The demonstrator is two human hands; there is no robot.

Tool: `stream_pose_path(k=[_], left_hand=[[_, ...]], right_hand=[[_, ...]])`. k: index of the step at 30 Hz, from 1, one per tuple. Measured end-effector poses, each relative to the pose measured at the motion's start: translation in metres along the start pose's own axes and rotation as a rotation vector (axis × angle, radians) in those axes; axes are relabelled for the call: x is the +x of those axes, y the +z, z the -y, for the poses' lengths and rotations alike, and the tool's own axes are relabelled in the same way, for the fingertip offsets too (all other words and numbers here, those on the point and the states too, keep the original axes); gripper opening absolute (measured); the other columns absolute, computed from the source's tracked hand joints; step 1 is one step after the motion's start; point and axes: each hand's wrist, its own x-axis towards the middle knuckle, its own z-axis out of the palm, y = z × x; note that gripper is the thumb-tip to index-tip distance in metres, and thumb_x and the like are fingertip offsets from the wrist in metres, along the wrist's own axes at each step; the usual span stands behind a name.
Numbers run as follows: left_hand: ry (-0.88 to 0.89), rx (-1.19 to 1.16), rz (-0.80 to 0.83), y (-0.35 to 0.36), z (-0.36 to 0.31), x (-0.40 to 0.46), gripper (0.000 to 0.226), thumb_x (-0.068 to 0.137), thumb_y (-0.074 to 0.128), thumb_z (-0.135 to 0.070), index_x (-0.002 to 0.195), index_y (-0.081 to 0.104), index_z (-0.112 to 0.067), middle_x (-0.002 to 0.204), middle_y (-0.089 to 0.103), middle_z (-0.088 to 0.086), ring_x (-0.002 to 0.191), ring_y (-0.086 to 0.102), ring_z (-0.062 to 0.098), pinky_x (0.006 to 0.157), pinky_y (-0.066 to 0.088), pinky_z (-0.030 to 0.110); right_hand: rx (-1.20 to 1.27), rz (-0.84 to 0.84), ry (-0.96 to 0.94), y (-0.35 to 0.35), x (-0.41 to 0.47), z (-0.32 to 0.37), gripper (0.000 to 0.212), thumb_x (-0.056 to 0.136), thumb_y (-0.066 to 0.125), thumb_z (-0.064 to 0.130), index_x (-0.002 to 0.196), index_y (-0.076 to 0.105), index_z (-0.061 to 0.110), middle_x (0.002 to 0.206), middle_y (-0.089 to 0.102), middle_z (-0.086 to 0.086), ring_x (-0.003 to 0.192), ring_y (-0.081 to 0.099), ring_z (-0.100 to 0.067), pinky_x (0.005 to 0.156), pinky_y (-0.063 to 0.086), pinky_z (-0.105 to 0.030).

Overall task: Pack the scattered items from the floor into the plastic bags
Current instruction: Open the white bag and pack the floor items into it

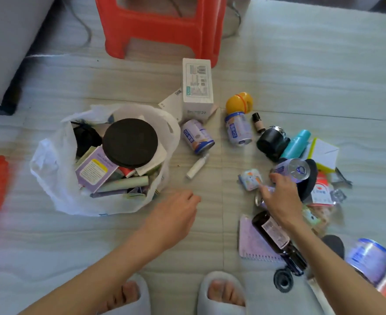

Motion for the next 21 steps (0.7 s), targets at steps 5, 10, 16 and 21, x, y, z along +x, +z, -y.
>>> stream_pose_path(k=[5, 10, 16, 21], left_hand=[[-0.034, 0.240, 0.320, 0.044, -0.001, 0.061, 0.062, 0.089, 0.045, -0.001, 0.143, 0.018, -0.009, 0.154, 0.007, 0.019, 0.141, 0.012, 0.034, 0.112, 0.023, 0.044], [-0.260, 0.180, 0.160, 0.059, 0.020, 0.097, 0.071, 0.084, 0.044, 0.004, 0.145, 0.012, -0.012, 0.143, 0.025, 0.020, 0.127, 0.033, 0.035, 0.100, 0.036, 0.042], [-0.313, 0.093, 0.072, 0.064, 0.031, 0.108, 0.058, 0.088, 0.046, -0.002, 0.140, 0.022, -0.014, 0.114, 0.051, 0.015, 0.098, 0.052, 0.030, 0.069, 0.036, 0.032], [-0.577, -0.255, 0.231, 0.061, 0.024, 0.104, 0.036, 0.087, 0.053, -0.014, 0.122, 0.048, -0.006, 0.120, 0.054, 0.014, 0.106, 0.054, 0.029, 0.076, 0.041, 0.031]], right_hand=[[-0.293, 0.087, -0.075, 0.023, 0.009, 0.000, 0.067, 0.079, 0.063, 0.044, 0.133, 0.042, 0.012, 0.123, 0.053, -0.015, 0.108, 0.050, -0.035, 0.084, 0.040, -0.044], [-0.402, 0.169, -0.060, 0.034, 0.035, 0.000, 0.072, 0.081, 0.055, 0.056, 0.135, 0.032, 0.014, 0.126, 0.048, -0.013, 0.110, 0.053, -0.033, 0.082, 0.044, -0.041], [-0.276, 0.152, -0.145, 0.051, 0.044, 0.016, 0.049, 0.078, 0.062, 0.027, 0.117, 0.044, 0.002, 0.114, 0.048, -0.021, 0.104, 0.048, -0.039, 0.081, 0.041, -0.041], [0.154, 0.113, -0.157, 0.053, 0.037, 0.043, 0.056, 0.070, 0.067, 0.020, 0.119, 0.046, 0.002, 0.110, 0.051, -0.018, 0.102, 0.049, -0.032, 0.085, 0.040, -0.036]])
